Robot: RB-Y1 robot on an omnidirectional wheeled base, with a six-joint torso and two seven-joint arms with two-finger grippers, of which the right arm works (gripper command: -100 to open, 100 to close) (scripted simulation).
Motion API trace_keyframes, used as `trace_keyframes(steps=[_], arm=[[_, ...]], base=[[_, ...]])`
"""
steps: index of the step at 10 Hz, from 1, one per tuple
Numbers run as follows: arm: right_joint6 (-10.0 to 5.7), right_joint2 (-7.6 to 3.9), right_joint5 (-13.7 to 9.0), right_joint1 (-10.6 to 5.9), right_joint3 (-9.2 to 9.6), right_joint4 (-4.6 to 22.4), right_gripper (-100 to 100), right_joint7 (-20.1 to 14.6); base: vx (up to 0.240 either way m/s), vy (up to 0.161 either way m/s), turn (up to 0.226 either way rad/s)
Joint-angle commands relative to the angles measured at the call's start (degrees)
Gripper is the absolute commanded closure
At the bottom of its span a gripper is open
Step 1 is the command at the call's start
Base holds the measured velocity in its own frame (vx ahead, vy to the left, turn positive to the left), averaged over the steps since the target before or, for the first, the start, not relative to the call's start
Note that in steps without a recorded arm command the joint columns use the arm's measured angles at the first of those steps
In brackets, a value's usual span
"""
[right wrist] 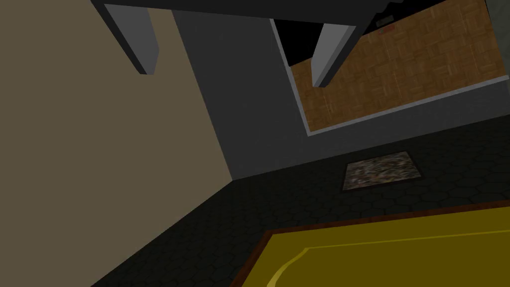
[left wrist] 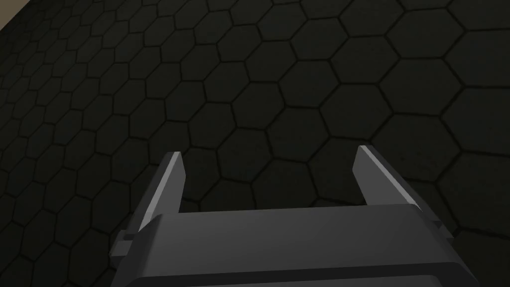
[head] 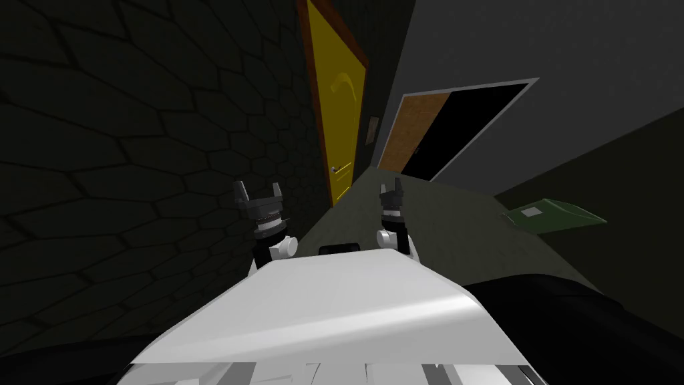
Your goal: Pull the door open
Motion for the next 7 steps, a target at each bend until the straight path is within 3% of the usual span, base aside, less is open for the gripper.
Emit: trace_keyframes(steps=[1, 7], arm=[[-0.61, -0.97, -0.3, -0.83, 0.44, 2.2, -100, -0.2], [-2.46, -3.64, -1.1, -3.34, 1.75, 8.8, -100, -0.8]], base=[[0.12, 0.017, 0.128], [0.09, -0.04, 0.11]])
